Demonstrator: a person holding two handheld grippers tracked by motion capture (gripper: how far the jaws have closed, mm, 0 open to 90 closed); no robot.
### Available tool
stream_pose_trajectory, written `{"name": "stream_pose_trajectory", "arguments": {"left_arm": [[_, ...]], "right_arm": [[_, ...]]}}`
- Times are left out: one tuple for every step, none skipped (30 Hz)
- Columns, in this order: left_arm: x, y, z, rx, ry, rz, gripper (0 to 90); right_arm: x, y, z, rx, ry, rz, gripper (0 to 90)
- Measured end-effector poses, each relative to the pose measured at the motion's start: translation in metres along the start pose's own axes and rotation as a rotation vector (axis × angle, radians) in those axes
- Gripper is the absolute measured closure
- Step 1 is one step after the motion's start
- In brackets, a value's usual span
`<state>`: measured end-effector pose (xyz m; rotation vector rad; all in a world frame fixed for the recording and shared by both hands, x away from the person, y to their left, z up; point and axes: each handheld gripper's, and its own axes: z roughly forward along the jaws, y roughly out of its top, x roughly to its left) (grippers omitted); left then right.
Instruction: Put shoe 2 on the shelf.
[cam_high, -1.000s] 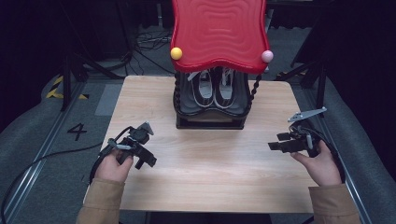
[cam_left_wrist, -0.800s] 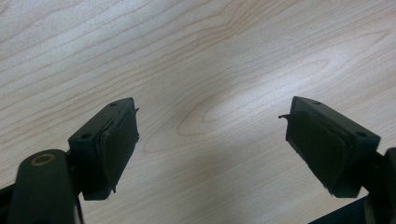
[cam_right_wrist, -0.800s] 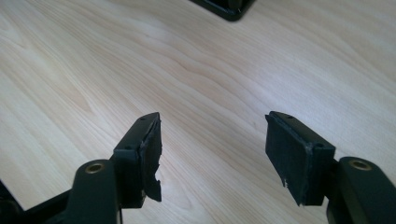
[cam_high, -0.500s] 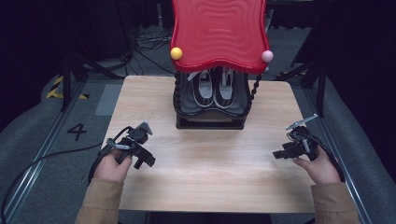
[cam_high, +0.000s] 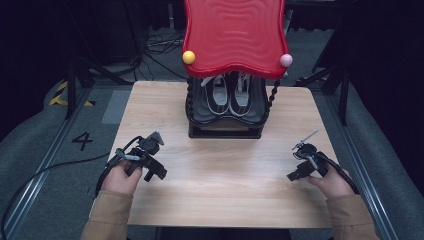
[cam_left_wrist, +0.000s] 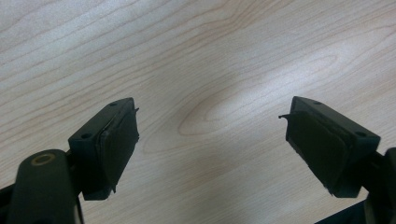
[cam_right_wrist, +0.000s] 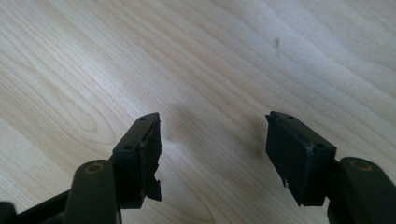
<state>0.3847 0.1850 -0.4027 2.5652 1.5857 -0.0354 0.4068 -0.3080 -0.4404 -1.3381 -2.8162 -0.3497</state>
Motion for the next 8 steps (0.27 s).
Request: {"name": "stream_pose_trajectory", "arguments": {"left_arm": [[0.0001,0.0002,0.0004,-0.001,0.001,0.006,17.3],[-0.0001,0.0003,0.0006,0.000,0.002,0.007,17.3],[-0.0004,0.0005,0.0007,0.003,0.001,0.009,17.3],[-0.0001,0.0007,0.0008,0.002,0.006,0.018,17.3],[-0.0006,0.0008,0.0011,0.003,0.002,0.015,17.3],[-0.0006,0.0008,0.0011,0.003,0.002,0.015,17.3],[-0.0008,0.0008,0.0014,0.005,0.003,0.017,17.3],[-0.0008,0.0008,0.0014,0.005,0.003,0.017,17.3]], "right_arm": [[0.0016,0.0005,0.0016,0.014,0.006,-0.007,35.4],[0.0033,0.0011,0.0025,0.024,0.008,-0.020,35.4],[0.0046,0.0016,0.0030,0.025,0.004,-0.032,35.3],[0.0057,0.0020,0.0036,0.027,0.003,-0.035,35.0],[0.0061,0.0023,0.0039,0.031,0.010,-0.039,34.7],[0.0061,0.0023,0.0039,0.031,0.010,-0.039,34.7],[0.0076,0.0023,0.0054,0.053,0.017,-0.035,34.7],[0.0076,0.0023,0.0054,0.053,0.017,-0.035,34.7]]}}
